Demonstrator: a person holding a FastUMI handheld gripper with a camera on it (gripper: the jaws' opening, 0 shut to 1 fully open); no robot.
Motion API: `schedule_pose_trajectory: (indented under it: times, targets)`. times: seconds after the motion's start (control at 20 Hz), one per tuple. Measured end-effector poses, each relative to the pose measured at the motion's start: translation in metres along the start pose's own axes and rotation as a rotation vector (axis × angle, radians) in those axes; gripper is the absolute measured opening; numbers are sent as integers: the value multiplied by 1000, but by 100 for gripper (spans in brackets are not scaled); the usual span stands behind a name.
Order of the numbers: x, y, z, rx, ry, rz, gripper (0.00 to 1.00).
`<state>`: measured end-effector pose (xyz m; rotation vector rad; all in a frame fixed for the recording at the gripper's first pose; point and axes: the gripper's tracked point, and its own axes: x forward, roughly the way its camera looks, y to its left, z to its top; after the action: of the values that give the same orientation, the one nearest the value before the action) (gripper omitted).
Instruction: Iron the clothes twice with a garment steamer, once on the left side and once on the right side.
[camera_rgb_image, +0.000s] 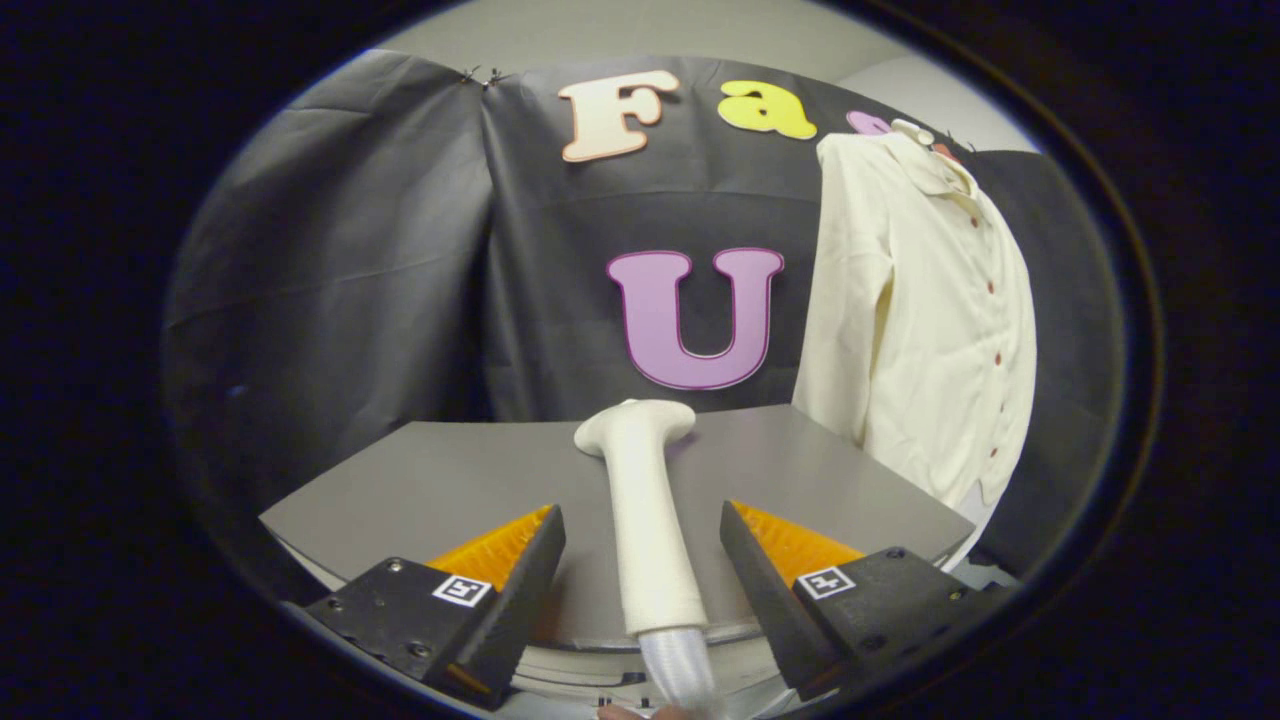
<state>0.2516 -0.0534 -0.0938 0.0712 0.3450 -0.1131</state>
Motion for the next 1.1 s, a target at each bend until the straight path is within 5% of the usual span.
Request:
schedule_pose_trajectory:
  times: [0.5,0.7,0.95,1.1]
  targets:
    - [30,-3,-11,-36,-15,-10,76]
    - [29,2,-10,63,-12,88,58]
    - [20,3,-4,-24,-43,96,42]
    - [-3,3,9,13,-113,155,42]
